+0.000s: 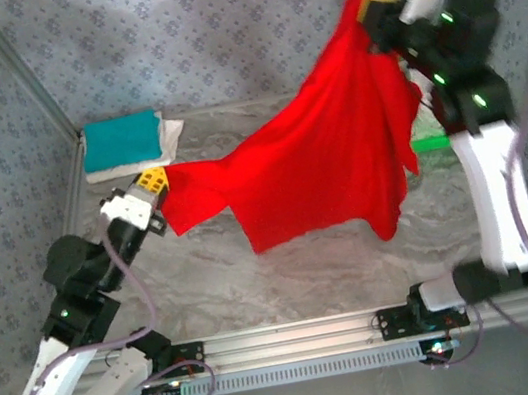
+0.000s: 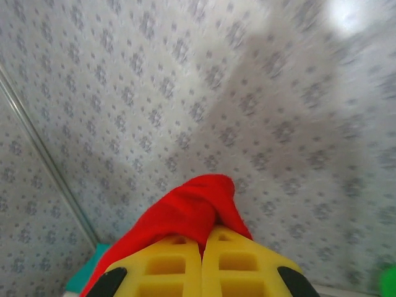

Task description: Fold and stack the t-shirts

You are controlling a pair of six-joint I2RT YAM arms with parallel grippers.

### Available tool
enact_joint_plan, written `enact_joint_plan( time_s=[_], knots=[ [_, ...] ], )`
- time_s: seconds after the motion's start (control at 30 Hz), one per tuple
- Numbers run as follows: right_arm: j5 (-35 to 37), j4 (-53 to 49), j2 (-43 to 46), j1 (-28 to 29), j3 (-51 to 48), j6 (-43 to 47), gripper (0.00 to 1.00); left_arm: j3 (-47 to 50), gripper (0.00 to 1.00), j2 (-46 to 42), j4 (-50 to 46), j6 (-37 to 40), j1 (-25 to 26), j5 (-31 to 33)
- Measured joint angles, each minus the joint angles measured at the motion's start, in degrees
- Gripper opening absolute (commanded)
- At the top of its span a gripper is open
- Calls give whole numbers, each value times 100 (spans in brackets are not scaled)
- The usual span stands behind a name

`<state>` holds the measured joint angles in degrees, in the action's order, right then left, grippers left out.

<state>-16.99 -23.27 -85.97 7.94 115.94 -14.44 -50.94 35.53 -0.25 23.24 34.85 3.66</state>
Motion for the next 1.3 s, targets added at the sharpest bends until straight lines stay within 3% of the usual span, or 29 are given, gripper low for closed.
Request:
enact_joint_plan(
  time_s=[0.03, 0.1, 0.13, 0.17, 0.2, 0.27, 0.37, 0.43, 0.53, 0.7, 0.8, 0.87, 0.93, 1.03, 1.17, 1.3],
  knots=[
    [-24, 42, -688, 149, 570, 17, 2, 114, 0, 195, 107, 81, -92, 221],
    [-44, -66, -2186, 367, 1967, -37, 43, 269, 0, 686, 275, 52, -437, 514],
    [-61, -98, -3005, 446, 2758, -118, 68, 337, 0, 927, 376, -35, -647, 636],
    [-92, -133, -3866, 509, 3661, -249, 80, 407, 0, 1222, 490, -160, -909, 752],
    [-98, -120, -4538, 546, 4315, -398, 99, 483, 0, 1486, 581, -289, -1108, 833],
    [-175, -103, -5643, 573, 5025, -824, 100, 686, 0, 2039, 721, -549, -1447, 1062],
    [-398, -315, -5958, 461, 4393, -1259, 100, 839, 0, 2529, 750, -780, -1550, 1226],
    [-481, -463, -5676, 365, 3582, -1311, 100, 935, 0, 2605, 778, -905, -1545, 1270],
    [-455, -647, -4457, 267, 1547, -1158, 100, 1165, 0, 2483, 916, -1051, -1545, 1338],
    [11, -313, -839, 570, -2251, -925, 100, 1528, 0, 2063, 835, -1244, -1545, 1375],
    [90, 249, 1078, 758, -3912, -975, 92, 1576, 0, 1996, 815, -1394, -1545, 1375],
    [129, 586, 1744, 667, -4745, -1108, 86, 1609, 0, 1998, 813, -1504, -1545, 1375],
    [173, 772, 1790, 603, -5447, -1274, 75, 1652, 0, 1998, 791, -1644, -1543, 1377],
    [146, 855, 1176, 750, -6288, -1545, 51, 1727, 0, 2000, 776, -1847, -1534, 1390],
    [0, 855, 278, 1401, -6728, -1827, 5, 1862, 0, 1985, 741, -2122, -1534, 1541],
    [-201, 1233, -479, 2068, -6446, -2059, 0, 2002, 0, 1906, 671, -2391, -1572, 1746]
  ],
)
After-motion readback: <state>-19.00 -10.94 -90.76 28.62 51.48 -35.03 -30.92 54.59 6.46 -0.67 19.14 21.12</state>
